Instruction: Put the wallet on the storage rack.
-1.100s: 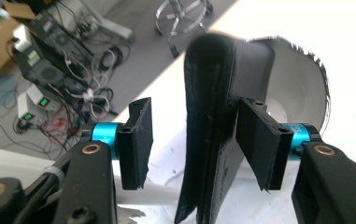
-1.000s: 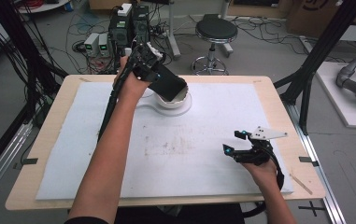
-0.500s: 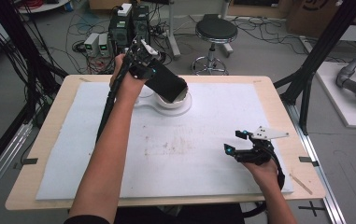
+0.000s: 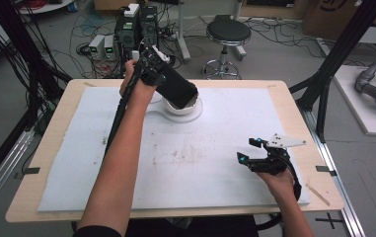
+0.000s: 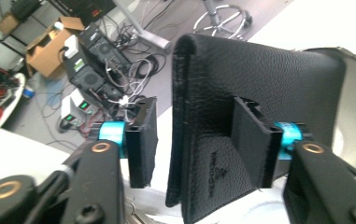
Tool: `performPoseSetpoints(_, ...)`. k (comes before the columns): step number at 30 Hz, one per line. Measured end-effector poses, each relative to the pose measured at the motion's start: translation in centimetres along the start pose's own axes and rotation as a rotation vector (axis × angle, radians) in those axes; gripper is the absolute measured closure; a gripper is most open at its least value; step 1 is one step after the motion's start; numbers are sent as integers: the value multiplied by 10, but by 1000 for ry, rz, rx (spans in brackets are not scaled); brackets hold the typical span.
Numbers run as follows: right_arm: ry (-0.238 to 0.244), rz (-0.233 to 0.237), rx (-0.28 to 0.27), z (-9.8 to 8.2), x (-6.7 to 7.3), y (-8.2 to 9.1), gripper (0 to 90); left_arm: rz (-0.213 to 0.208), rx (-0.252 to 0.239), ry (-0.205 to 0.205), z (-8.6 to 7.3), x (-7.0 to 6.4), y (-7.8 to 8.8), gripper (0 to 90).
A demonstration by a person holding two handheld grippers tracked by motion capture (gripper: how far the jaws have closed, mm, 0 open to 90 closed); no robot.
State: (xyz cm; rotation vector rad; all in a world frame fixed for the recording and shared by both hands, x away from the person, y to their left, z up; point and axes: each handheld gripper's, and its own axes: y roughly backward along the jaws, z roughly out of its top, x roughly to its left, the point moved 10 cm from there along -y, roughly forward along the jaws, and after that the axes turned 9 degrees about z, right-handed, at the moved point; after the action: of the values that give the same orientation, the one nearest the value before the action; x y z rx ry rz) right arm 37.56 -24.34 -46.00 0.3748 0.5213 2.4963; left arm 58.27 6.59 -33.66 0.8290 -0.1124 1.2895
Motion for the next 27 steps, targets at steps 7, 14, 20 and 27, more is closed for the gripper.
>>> performPoseSetpoints(7,-3,-2,-2,0,0,1,216,-60,-43,67,-3,1,13,419)
performPoseSetpoints(14,-2,-4,1,0,1,0,212,-94,-73,97,-2,4,22,378)
performPoseSetpoints(20,-7,-4,-4,0,2,0,213,-118,-91,109,-1,2,28,363)
performPoseSetpoints(27,0,-5,-6,1,1,0,213,-163,-126,143,1,3,39,332)
